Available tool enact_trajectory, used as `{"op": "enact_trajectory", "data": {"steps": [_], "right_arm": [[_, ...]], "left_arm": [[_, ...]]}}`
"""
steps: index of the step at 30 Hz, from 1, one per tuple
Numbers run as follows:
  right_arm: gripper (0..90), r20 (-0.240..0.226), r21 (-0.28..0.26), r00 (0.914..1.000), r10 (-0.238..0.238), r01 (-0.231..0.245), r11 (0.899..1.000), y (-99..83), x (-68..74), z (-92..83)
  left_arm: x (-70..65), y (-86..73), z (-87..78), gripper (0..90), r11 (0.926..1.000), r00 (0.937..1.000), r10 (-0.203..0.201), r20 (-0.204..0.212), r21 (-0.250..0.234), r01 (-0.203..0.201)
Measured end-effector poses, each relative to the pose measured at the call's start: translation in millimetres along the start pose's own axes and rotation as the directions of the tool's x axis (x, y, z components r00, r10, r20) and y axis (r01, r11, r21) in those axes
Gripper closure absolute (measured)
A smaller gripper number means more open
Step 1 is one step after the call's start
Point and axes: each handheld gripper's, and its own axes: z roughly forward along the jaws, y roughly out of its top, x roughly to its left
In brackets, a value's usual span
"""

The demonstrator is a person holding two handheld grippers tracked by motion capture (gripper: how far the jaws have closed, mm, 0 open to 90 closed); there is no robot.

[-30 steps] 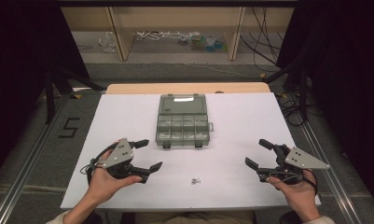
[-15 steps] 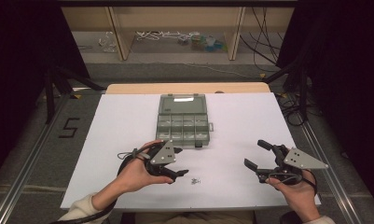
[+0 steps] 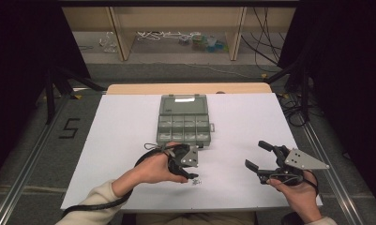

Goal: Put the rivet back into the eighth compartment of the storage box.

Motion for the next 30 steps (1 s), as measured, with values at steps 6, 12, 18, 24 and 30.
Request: {"op": "enact_trajectory", "data": {"steps": [6, 12, 18, 24, 30], "right_arm": [[17.9, -0.010, -0.004, 0.9997, -0.023, 0.023, 1.000, 0.2, -2.3, 0.5], [18.3, -0.014, 0.000, 0.9995, -0.028, 0.028, 1.000, -0.2, -2.1, 1.2], [18.5, -0.015, 0.002, 0.9995, -0.028, 0.028, 1.000, -0.1, -1.9, 1.0], [18.6, -0.014, 0.007, 0.9996, -0.025, 0.026, 1.000, -0.2, -1.6, 1.2], [18.6, -0.014, 0.016, 0.9999, -0.005, 0.006, 1.000, -0.5, -0.1, 1.0]], "left_arm": [[1.6, 5.4, 13.9, 48.8, 0.9923, 0.9982, 0.034, 0.049, 0.117, -0.039], [7.8, 4.1, 23.4, 53.6, 0.9745, 0.9950, 0.034, 0.094, 0.218, -0.054], [12.6, 4.5, 31.3, 57.6, 0.9545, 0.9907, 0.029, 0.133, 0.291, -0.067], [11.3, 9.0, 34.5, 59.3, 0.9614, 0.9881, 0.001, 0.154, 0.272, -0.044], [9.4, 16.1, 38.3, 61.3, 0.9553, 0.9826, 0.045, 0.180, 0.280, -0.095]]}}
